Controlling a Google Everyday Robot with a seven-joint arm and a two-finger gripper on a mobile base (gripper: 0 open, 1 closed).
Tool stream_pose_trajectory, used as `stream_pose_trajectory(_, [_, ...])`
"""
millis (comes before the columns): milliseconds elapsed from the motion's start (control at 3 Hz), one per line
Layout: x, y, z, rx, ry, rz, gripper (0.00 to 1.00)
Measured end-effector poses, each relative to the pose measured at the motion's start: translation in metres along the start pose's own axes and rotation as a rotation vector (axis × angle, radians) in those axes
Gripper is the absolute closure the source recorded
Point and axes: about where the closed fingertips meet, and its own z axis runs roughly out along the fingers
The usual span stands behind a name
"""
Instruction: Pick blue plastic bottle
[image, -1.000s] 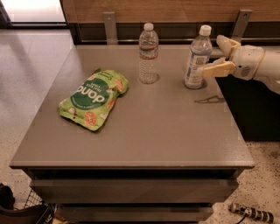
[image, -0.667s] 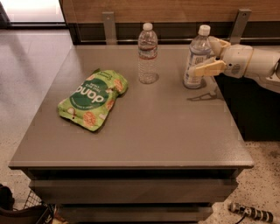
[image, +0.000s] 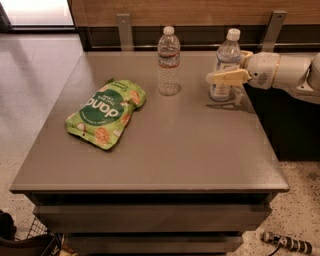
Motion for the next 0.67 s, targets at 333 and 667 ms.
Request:
stream_pose_trajectory(333, [-0.0001, 0.001, 0.0028, -0.005, 0.0, 0.001, 0.45])
stream_pose_trajectory(667, [-0.0003, 0.0022, 0.0059, -0.01, -0.001, 0.001, 0.69])
